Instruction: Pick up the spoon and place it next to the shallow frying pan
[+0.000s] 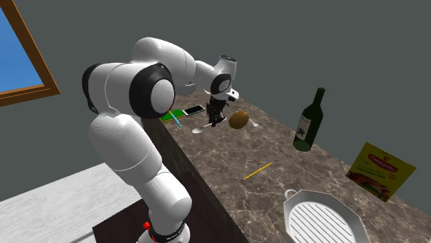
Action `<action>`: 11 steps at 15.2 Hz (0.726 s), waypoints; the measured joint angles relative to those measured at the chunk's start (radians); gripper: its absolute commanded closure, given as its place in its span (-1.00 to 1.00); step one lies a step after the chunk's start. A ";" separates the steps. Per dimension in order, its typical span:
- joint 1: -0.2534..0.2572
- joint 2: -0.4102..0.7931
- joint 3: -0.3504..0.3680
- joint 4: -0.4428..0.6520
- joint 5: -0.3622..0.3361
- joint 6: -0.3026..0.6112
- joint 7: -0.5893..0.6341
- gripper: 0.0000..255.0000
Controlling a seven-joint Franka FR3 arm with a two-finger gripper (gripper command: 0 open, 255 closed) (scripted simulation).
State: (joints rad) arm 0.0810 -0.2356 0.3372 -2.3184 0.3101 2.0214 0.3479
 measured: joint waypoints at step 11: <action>-0.084 0.026 -0.113 0.079 -0.060 -0.090 -0.145 1.00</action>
State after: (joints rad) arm -0.0028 -0.2099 0.2246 -2.2397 0.2497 1.9319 0.2025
